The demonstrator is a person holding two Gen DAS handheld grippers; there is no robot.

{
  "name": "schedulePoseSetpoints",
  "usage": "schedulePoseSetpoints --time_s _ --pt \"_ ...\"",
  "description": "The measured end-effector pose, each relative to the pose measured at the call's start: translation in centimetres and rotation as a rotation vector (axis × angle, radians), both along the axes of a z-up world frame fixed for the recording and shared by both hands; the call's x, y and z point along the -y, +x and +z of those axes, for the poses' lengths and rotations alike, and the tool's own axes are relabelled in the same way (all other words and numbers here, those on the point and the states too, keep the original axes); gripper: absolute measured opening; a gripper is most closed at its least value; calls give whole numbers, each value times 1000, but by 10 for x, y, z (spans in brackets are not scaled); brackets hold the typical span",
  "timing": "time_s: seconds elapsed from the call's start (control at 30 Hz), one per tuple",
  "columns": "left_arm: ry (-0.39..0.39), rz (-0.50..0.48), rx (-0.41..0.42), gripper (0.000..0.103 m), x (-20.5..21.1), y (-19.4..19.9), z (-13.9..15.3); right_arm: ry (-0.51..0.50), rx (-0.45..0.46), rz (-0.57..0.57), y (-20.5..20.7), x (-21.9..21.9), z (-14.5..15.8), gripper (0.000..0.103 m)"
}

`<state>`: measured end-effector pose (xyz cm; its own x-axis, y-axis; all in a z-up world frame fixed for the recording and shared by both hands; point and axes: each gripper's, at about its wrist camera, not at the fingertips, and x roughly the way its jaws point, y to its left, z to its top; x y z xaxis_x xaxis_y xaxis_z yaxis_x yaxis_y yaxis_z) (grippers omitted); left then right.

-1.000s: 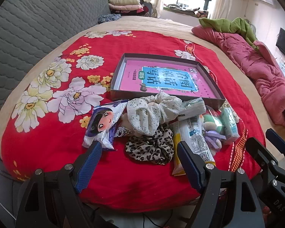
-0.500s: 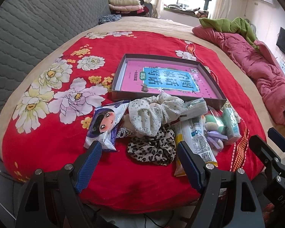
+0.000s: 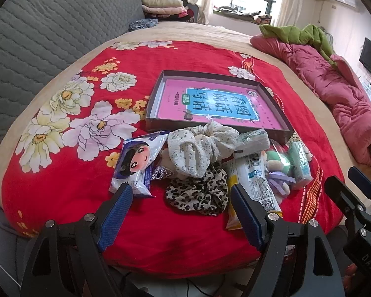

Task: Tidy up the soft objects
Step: 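Move both tools toward the pile of soft items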

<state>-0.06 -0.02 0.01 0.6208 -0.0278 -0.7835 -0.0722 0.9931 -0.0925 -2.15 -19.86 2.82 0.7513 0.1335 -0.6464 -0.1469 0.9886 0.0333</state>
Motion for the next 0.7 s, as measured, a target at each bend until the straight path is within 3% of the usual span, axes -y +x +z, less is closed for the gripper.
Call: schedulePoseSetpoints --time_s 0.7 --pt "-40 45 -36 82 -34 4 -12 47 -17 -35 9 21 -10 79"
